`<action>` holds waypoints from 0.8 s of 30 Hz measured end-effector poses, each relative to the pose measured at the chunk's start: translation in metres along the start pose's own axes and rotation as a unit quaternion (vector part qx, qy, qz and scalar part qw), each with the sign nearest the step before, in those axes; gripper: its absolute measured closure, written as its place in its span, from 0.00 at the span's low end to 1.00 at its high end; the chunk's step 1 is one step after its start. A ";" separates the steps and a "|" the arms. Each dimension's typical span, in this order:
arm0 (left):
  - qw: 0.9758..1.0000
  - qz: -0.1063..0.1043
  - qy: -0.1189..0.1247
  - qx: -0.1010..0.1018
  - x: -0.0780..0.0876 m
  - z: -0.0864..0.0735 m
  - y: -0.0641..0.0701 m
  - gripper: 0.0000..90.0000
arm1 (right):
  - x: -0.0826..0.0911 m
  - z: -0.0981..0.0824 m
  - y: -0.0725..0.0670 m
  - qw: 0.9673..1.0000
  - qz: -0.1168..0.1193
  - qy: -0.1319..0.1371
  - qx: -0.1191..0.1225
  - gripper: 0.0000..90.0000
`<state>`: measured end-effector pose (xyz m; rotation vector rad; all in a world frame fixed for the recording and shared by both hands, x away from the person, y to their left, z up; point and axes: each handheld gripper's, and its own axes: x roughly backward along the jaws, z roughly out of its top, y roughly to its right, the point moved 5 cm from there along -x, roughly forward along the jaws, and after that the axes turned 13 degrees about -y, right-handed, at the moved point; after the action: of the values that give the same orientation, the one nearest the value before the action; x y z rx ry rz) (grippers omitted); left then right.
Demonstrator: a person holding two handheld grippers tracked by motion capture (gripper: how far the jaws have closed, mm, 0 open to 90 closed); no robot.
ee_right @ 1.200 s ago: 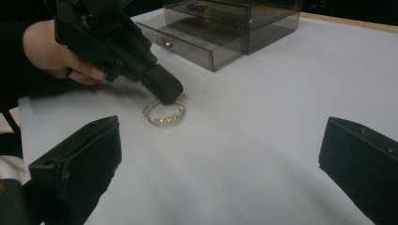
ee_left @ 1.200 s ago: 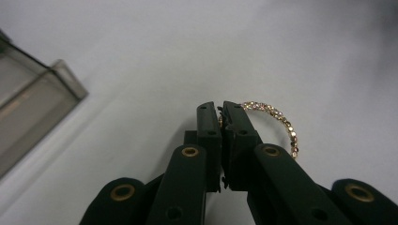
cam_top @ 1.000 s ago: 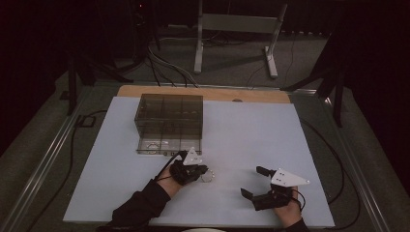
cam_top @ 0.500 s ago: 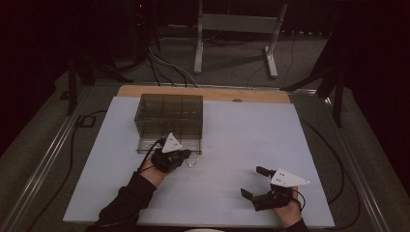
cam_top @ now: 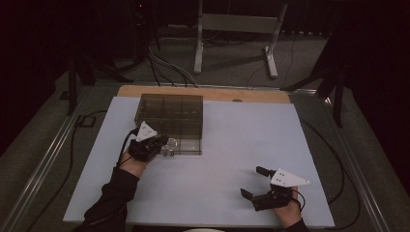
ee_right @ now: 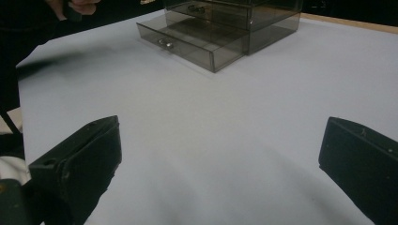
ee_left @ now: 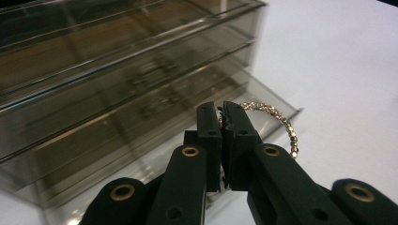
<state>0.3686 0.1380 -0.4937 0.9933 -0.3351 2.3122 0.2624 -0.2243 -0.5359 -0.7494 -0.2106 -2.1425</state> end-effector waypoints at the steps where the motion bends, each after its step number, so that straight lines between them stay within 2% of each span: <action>1: 1.000 0.003 0.001 0.007 0.001 -0.001 -0.006 0.98 | 0.000 0.000 0.000 1.000 0.000 -0.001 0.000 0.00; 5: 0.999 0.011 0.002 0.032 0.002 -0.007 -0.023 0.98 | 0.000 0.000 0.000 1.000 0.000 0.000 0.000 0.00; 8: 0.999 0.020 0.001 0.038 0.001 -0.010 -0.029 0.98 | 0.000 0.000 0.000 1.000 0.000 -0.001 0.000 0.00; 9: 0.998 0.028 -0.001 0.048 0.001 -0.013 -0.036 0.98 | -0.001 0.000 0.000 1.000 0.001 -0.001 -0.001 0.00; 15: 0.996 0.051 -0.006 0.072 0.001 -0.022 -0.054 0.98 | 0.000 0.000 0.000 1.000 0.001 0.000 -0.001 0.00; 24: 0.993 0.076 -0.027 0.090 -0.005 -0.033 -0.068 0.98 | 0.000 0.000 0.000 1.000 0.000 -0.001 0.000 0.00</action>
<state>0.3940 0.2046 -0.5200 1.1546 -0.2327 2.4913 0.2627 -0.2243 -0.5360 -0.7513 -0.2109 -2.1413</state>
